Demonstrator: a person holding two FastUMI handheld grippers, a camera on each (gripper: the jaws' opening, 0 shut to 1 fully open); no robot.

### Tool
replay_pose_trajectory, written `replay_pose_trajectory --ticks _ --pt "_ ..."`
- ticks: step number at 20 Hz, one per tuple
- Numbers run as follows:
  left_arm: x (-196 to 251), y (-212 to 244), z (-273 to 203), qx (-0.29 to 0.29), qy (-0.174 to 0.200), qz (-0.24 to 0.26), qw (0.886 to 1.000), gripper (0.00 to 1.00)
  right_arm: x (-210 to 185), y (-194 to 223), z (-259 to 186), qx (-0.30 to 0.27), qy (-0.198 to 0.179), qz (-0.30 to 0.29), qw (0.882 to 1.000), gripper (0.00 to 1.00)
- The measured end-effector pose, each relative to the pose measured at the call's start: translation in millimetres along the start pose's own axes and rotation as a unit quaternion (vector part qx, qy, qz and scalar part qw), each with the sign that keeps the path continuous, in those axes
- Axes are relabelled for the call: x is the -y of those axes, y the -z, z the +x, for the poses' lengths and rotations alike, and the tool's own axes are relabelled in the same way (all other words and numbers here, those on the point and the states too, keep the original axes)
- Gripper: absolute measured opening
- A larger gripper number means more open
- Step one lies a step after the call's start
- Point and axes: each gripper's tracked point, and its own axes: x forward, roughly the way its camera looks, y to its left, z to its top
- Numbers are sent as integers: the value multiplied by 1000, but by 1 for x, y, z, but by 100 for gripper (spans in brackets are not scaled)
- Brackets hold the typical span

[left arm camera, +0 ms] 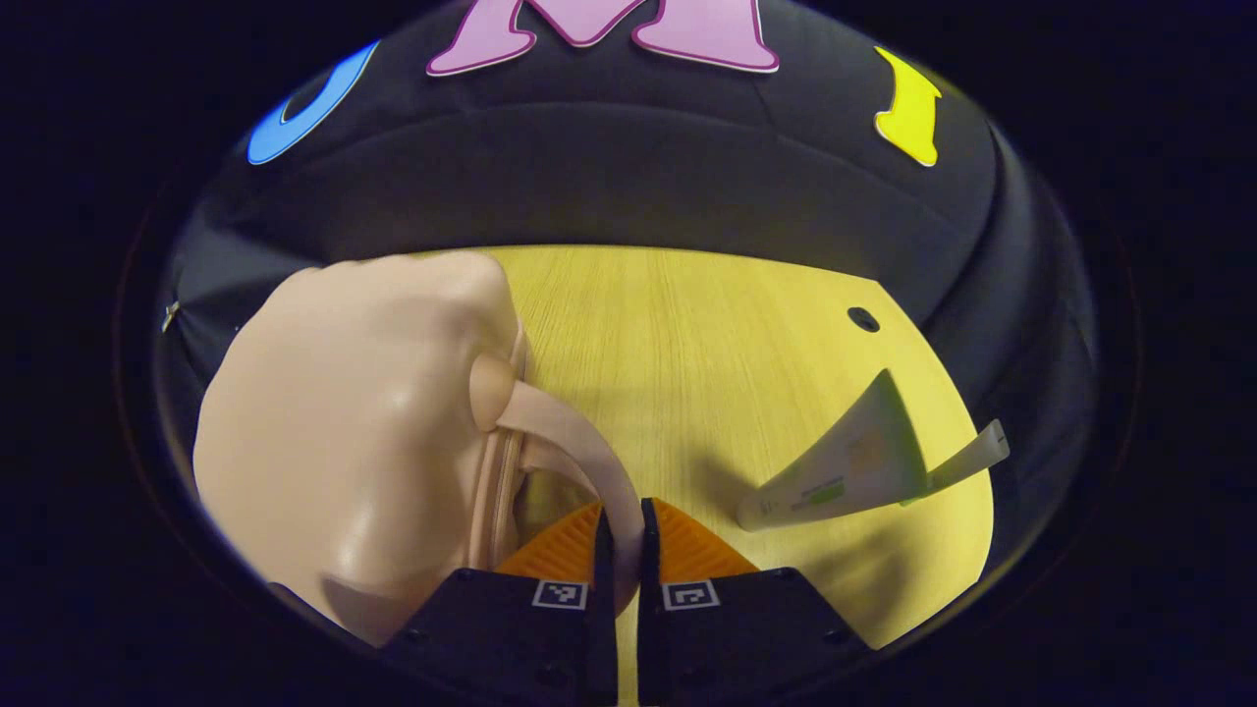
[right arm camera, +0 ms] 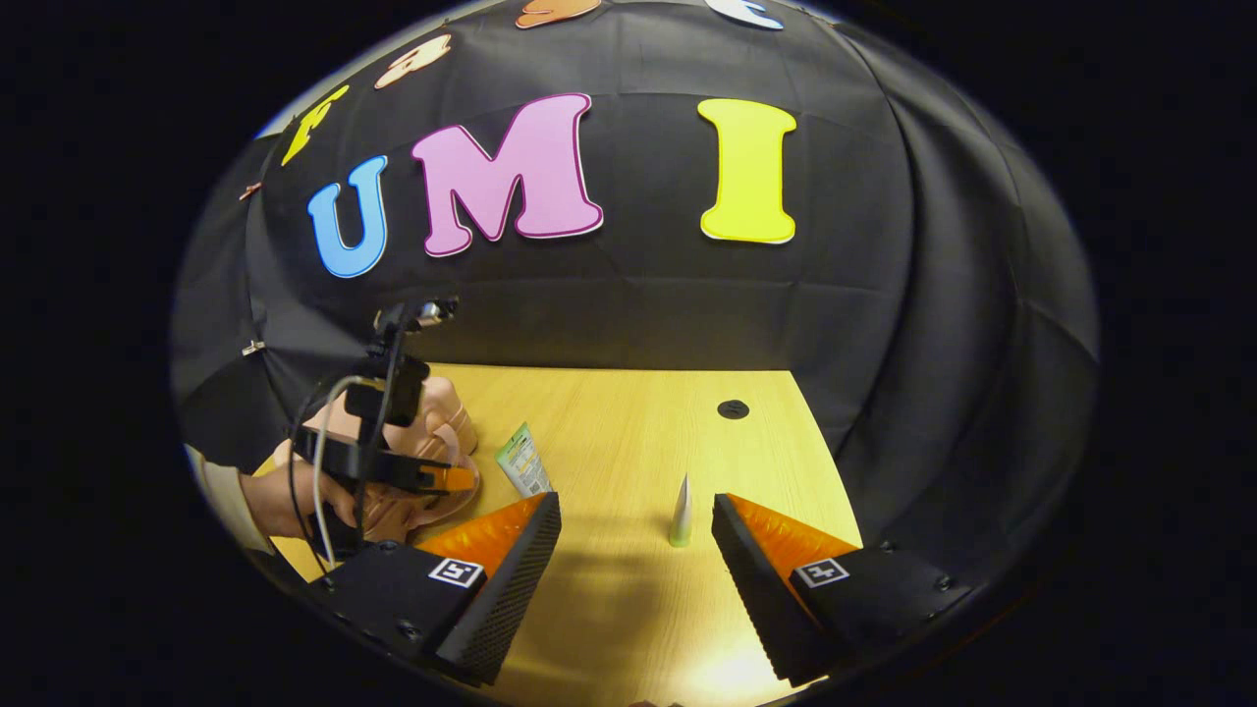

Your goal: First open the suitcase, pack the skin care products into it, and then close the suitcase.

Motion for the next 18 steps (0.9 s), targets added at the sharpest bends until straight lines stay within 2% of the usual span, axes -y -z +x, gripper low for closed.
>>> replay_pose_trajectory --ticks 2,5,8,12,16,18 --pt "-8 -25 -25 27 6 2 1000 12 -5 -5 0 3 0 7 1000 98" --pt "-21 -65 -72 68 39 -37 996 12 -17 -11 -4 11 2 7 1000 98" --pt "-62 -114 -122 121 28 -35 992 11 -30 -17 -10 16 5 10 1000 98" --pt "-162 -160 -181 167 1 -42 985 11 -43 -26 -17 27 19 5 999 98" --pt "-291 -170 -204 186 -59 -47 980 11 -53 -26 -19 24 38 5 999 98" --pt "-353 -164 -202 182 -93 -48 978 11 -60 -25 -21 22 51 5 998 99"
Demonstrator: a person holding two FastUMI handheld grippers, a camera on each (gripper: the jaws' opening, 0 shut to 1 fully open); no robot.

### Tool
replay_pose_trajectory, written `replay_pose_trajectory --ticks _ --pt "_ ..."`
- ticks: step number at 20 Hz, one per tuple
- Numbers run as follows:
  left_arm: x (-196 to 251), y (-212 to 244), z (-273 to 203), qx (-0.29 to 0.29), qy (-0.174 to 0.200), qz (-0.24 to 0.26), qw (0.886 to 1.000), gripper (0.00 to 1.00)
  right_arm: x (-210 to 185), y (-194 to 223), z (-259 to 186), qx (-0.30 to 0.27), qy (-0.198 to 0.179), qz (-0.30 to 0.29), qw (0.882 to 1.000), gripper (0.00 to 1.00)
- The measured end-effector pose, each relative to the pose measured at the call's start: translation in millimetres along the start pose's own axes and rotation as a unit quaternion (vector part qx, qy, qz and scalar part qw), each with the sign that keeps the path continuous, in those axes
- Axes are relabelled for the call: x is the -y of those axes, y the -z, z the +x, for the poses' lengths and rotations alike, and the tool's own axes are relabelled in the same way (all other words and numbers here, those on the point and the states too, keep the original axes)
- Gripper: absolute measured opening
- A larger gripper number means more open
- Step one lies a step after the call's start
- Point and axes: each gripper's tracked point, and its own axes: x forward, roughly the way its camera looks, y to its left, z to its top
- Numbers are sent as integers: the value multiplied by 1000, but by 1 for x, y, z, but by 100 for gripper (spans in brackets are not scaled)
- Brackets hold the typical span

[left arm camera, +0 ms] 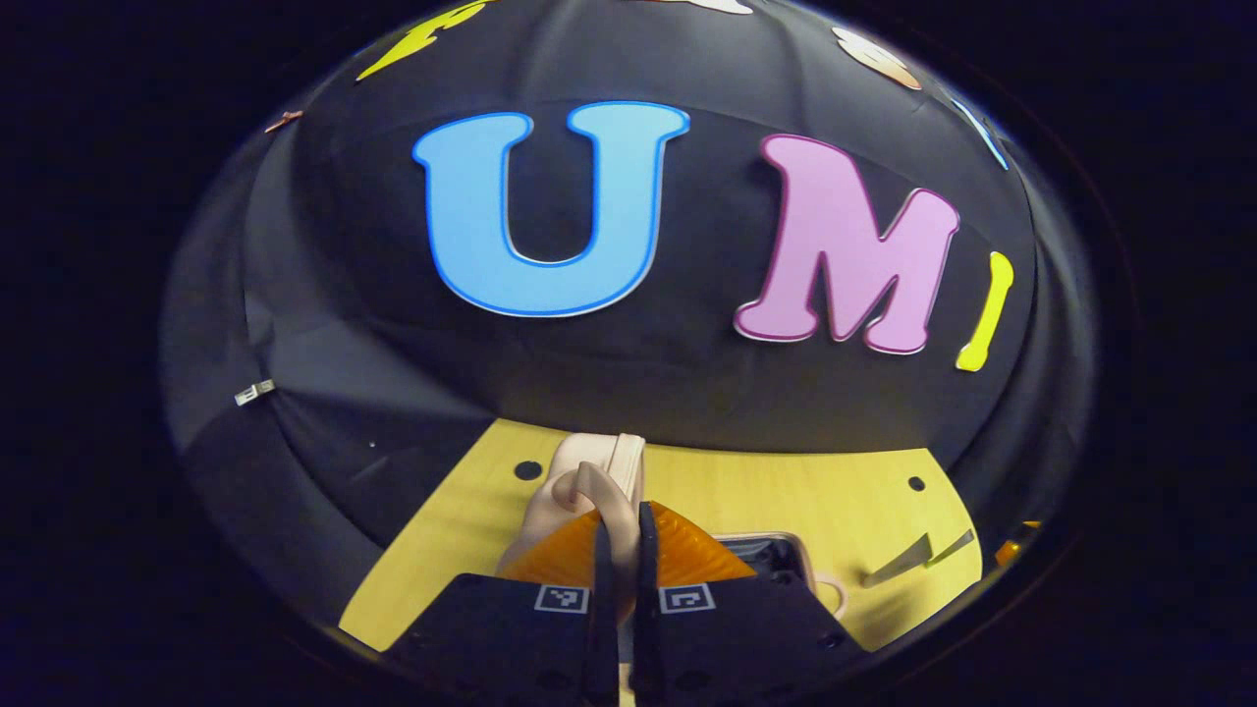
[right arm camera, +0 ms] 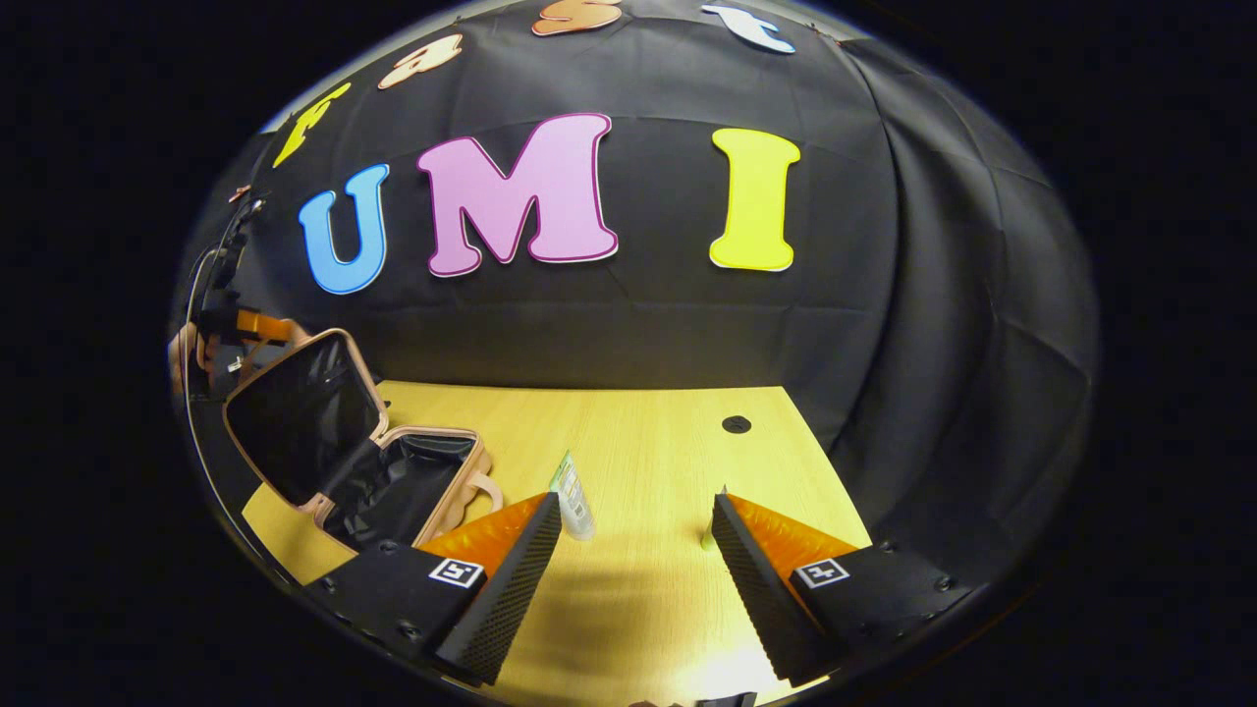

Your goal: First open the suitcase, pack the skin care products into it, and then close the suitcase.

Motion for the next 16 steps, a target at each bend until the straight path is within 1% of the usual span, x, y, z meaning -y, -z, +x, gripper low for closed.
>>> replay_pose_trajectory --ticks 2,4,5,6,10,12,13,15,16 --pt "-59 11 15 -6 -36 -4 999 11 -8 -1 -3 2 12 -6 1000 98" --pt "-111 27 27 -18 -58 -17 998 11 -17 0 -5 1 25 -6 1000 98" --pt "-130 36 38 -25 -60 -28 997 14 -23 2 -7 -2 31 -2 1000 98" --pt "-146 46 51 -34 -56 -39 997 11 -29 4 -9 -6 36 2 999 99" --pt "-202 106 96 -75 -32 -83 993 11 -48 12 -16 -14 58 6 998 98" --pt "-217 138 119 -105 -23 -118 987 11 -54 15 -22 -9 69 7 998 98" --pt "-225 157 128 -125 -25 -137 982 11 -55 18 -24 -10 77 12 997 98" --pt "-235 183 142 -145 -22 -169 975 11 -56 24 -27 -19 90 24 995 98" --pt "-236 192 149 -151 -18 -178 972 11 -56 27 -27 -24 97 27 995 98"
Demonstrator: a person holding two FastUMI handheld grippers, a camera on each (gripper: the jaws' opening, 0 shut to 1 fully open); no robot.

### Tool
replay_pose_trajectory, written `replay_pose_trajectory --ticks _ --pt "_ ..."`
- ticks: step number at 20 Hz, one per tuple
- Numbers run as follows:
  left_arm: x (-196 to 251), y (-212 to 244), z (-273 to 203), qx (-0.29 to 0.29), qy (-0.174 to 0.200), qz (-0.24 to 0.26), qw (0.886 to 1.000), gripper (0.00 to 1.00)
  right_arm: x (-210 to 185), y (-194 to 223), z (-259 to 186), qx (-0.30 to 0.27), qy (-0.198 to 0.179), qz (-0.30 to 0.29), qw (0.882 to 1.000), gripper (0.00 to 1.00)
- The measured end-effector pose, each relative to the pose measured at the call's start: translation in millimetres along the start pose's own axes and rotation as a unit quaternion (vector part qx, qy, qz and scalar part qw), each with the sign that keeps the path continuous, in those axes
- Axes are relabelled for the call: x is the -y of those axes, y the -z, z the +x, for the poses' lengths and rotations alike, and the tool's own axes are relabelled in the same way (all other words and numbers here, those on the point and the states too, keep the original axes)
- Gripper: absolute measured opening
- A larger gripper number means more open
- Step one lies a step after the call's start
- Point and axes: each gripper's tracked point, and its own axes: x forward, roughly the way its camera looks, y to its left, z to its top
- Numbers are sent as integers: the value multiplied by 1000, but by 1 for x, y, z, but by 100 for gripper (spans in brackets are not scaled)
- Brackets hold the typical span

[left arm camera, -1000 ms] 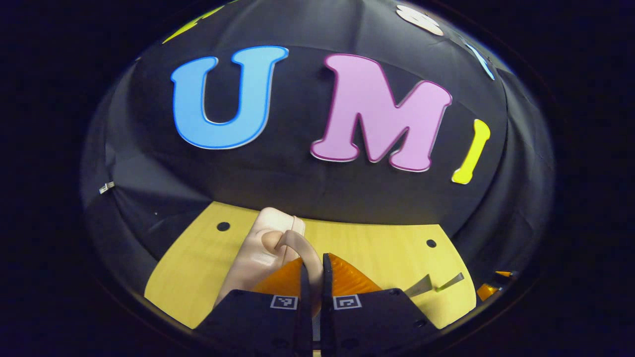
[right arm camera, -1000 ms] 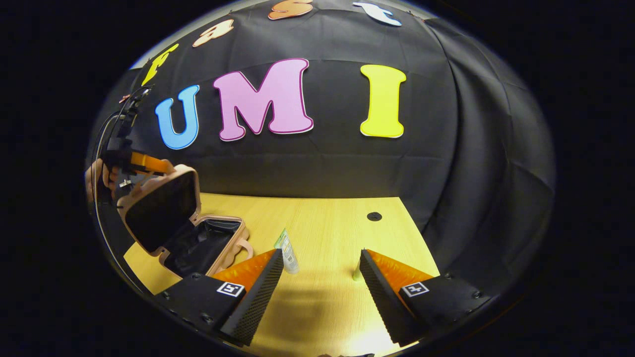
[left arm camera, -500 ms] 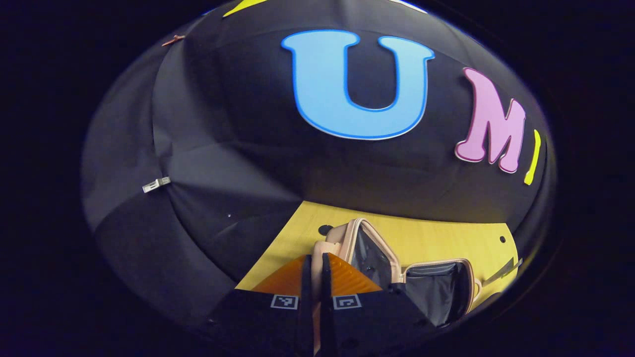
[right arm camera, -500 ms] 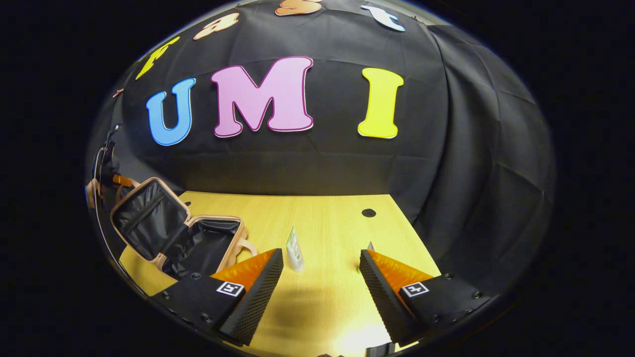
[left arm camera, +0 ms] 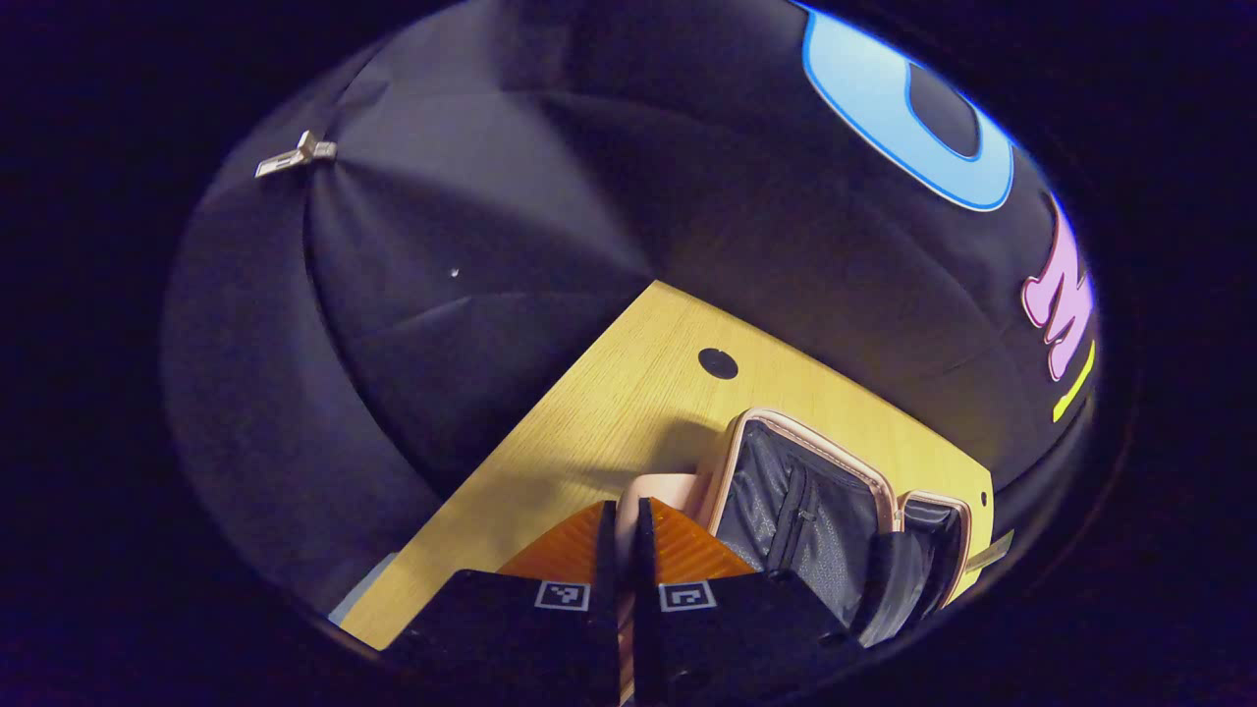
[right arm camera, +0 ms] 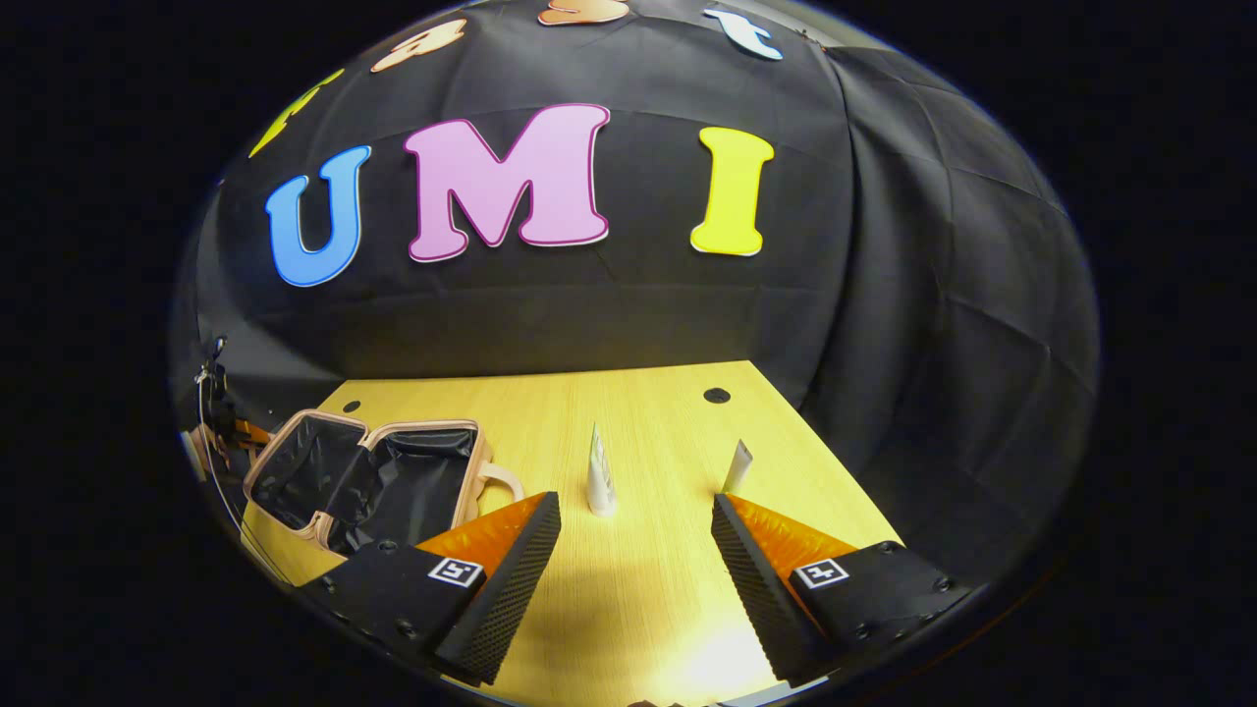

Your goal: First open the suitcase, pack the skin care products into it, and then close the suitcase.

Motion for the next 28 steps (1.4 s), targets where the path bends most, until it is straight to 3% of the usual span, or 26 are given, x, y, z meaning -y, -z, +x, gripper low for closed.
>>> replay_pose_trajectory --ticks 3,5,7,8,9,10,11,14,18,21,24,28 --pt "-16 15 13 -18 -31 21 999 12 2 0 -5 4 16 4 1000 99" --pt "-29 9 7 -8 -72 52 996 33 7 -3 -10 13 26 3 1000 98" --pt "-21 -4 -12 16 -75 69 995 49 14 -4 -13 18 32 5 999 98" --pt "-18 -12 -26 35 -78 80 993 75 18 -5 -14 20 35 6 999 98" --pt "-16 -23 -42 56 -86 93 990 77 22 -7 -13 22 38 9 999 99" --pt "-10 -31 -62 78 -93 109 987 91 26 -10 -12 26 39 12 999 98" --pt "0 -38 -78 102 -96 124 982 97 32 -13 -10 31 43 13 998 98" --pt "45 -54 -139 174 -94 171 965 96 52 -24 -3 42 53 9 998 97" --pt "142 -20 -191 209 -40 198 957 96 77 -32 15 47 53 16 997 97" --pt "218 31 -220 214 -7 206 955 96 91 -30 32 40 44 29 998 97" --pt "308 92 -231 212 55 204 954 96 102 -23 51 25 29 28 999 98" --pt "417 168 -229 219 114 232 941 96 115 -15 77 11 11 23 1000 98"
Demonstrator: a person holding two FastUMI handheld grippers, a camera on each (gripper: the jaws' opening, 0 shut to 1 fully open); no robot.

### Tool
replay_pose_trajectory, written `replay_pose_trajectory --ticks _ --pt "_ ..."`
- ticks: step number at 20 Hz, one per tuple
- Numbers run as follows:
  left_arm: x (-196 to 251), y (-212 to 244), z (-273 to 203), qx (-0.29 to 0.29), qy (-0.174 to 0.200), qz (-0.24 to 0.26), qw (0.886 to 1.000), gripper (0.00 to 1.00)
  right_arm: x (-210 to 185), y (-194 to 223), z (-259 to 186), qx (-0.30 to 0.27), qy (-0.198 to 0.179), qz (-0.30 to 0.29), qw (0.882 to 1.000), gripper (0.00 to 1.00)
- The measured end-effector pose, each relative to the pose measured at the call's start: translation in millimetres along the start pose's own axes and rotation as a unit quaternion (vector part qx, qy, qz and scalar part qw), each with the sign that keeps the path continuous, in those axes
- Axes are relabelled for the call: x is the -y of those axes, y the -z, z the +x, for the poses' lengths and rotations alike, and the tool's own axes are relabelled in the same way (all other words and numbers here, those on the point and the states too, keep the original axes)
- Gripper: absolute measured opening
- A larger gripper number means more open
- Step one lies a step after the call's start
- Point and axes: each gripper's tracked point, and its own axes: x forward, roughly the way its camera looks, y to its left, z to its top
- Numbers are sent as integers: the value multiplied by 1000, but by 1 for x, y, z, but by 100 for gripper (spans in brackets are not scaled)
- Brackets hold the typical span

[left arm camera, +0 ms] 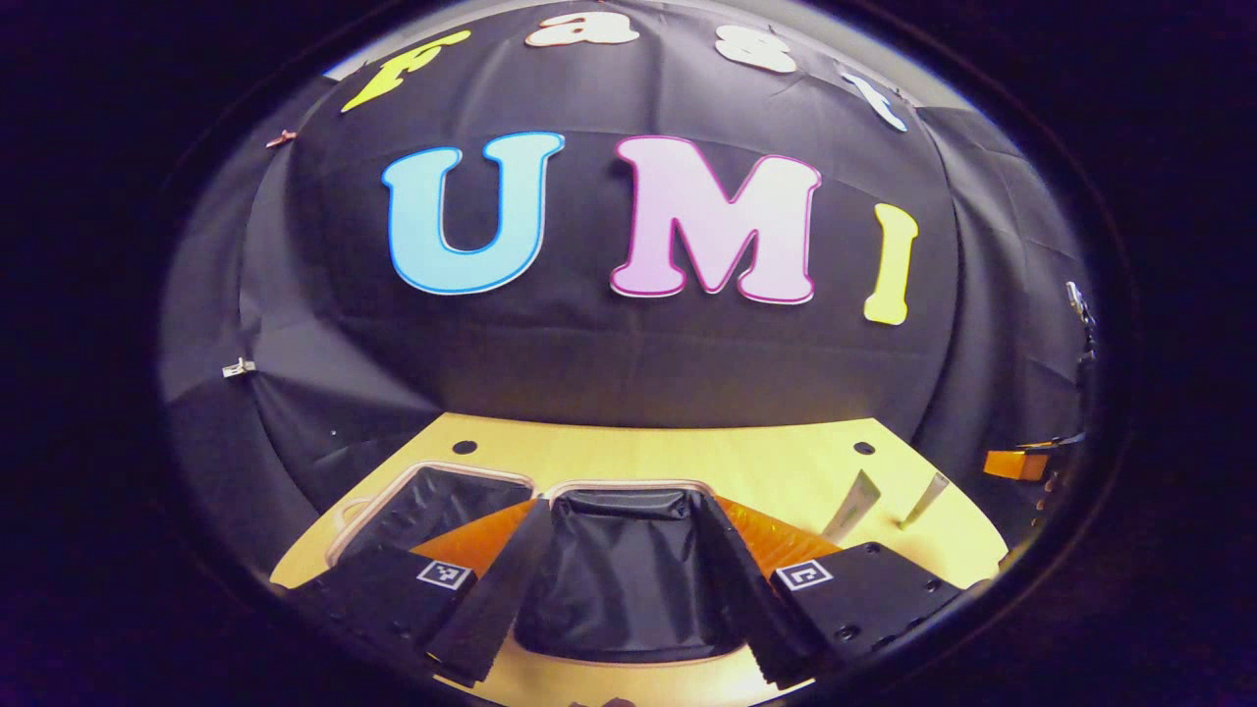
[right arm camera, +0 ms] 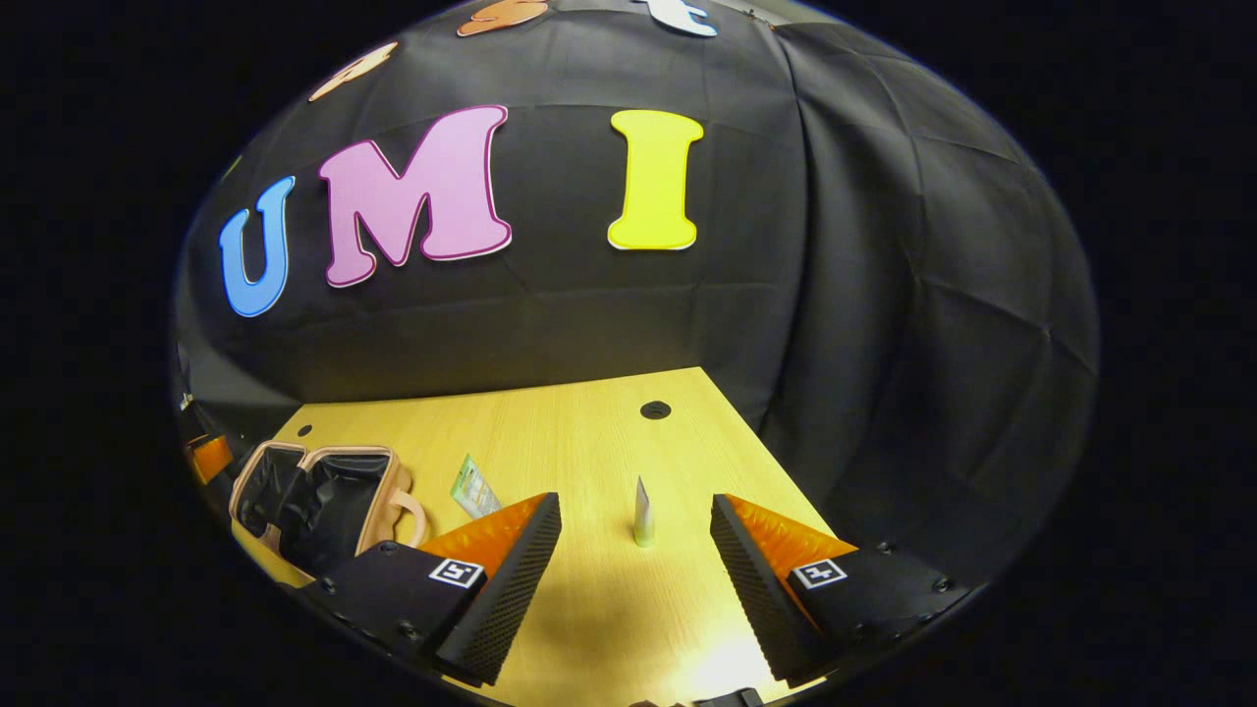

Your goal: First open the suitcase, pack the skin care products into it, and then close the suitcase.

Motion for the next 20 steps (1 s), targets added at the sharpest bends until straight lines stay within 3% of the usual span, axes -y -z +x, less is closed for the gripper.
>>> replay_pose_trajectory --ticks 5,10,13,18,19,20 --pt "130 53 26 -41 90 4 995 96 11 21 32 -29 -26 1 999 98" --pt "208 109 69 -75 135 29 988 96 21 48 57 -56 -53 -4 997 99" --pt "232 140 108 -97 144 33 984 96 27 69 76 -71 -59 -8 996 99" --pt "238 183 169 -144 116 43 982 96 28 96 113 -101 -64 17 993 99" --pt "240 187 174 -153 118 37 980 94 25 99 123 -102 -69 28 992 99" --pt "241 190 178 -162 115 33 979 87 23 103 130 -109 -74 37 991 93"
